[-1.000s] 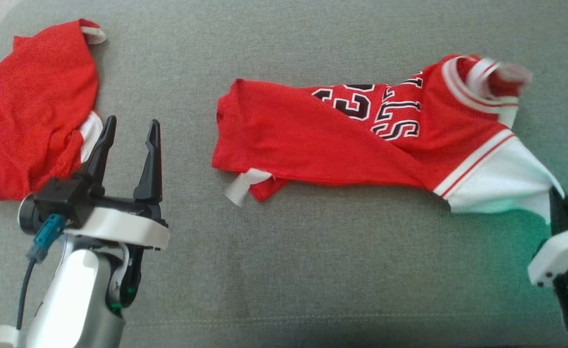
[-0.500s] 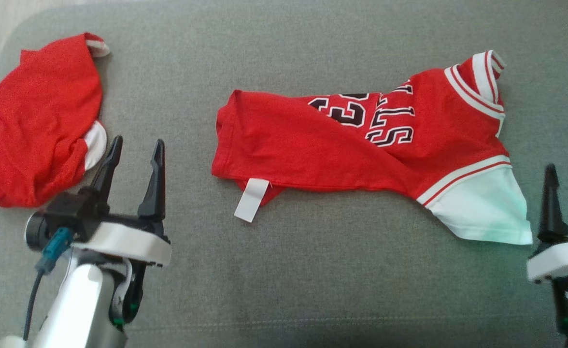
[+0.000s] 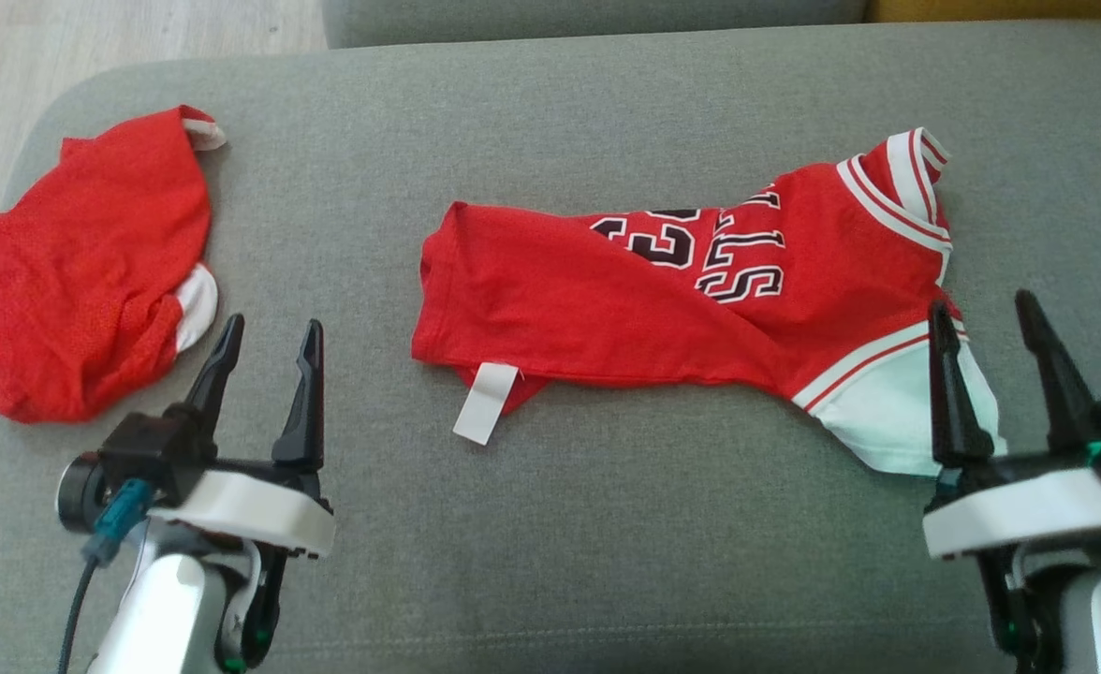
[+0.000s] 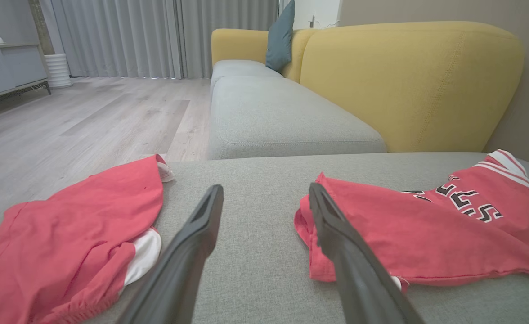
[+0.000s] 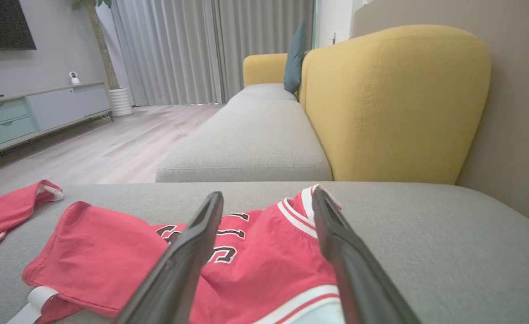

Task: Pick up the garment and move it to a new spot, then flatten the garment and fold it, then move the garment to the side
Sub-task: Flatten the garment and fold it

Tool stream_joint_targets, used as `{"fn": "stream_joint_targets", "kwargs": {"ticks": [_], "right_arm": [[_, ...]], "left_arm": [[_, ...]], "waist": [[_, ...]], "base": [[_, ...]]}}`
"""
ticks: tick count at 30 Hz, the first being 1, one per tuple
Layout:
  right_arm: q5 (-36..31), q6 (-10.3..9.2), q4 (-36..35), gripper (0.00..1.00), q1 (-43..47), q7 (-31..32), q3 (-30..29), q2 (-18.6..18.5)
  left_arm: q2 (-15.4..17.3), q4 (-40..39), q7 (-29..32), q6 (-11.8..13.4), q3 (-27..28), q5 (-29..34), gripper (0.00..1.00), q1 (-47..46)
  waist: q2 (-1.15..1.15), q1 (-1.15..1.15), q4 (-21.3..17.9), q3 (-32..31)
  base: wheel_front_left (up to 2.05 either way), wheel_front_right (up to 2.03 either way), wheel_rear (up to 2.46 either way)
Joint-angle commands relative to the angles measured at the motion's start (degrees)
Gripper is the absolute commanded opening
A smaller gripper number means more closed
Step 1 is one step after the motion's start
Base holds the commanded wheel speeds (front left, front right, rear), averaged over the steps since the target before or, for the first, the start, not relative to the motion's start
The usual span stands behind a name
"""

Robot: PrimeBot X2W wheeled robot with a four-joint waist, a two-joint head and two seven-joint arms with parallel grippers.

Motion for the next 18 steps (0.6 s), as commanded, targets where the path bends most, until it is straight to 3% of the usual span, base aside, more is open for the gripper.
{"fn": "stream_joint_targets", "kwargs": {"ticks": [1,13,18], "right_arm": [[0.3,-0.04,-2.2,1.00,-0.5,0.0,1.4,-0.4],[0.5,-0.04,-1.7,1.00,-0.4,0.7,1.3,-0.4],[1.0,-0.04,-1.6,1.00,-0.9,0.8,1.5,-0.4]], "left_arm": [[1.3,-2.0,0.0,0.4,1.8,0.5,1.00,-1.6],[1.5,-2.6,0.6,0.7,1.3,0.0,1.00,-1.7],[1.5,-2.8,2.2,-0.4,-0.1,-0.1,1.00,-3.9]], "waist": [[0.00,0.00,0.0,0.0],[0.00,0.00,0.2,0.6],[0.00,0.00,0.3,2.1]], "base": [[0.00,0.00,0.00],[0.00,0.00,0.00],[0.00,0.00,0.00]]}}
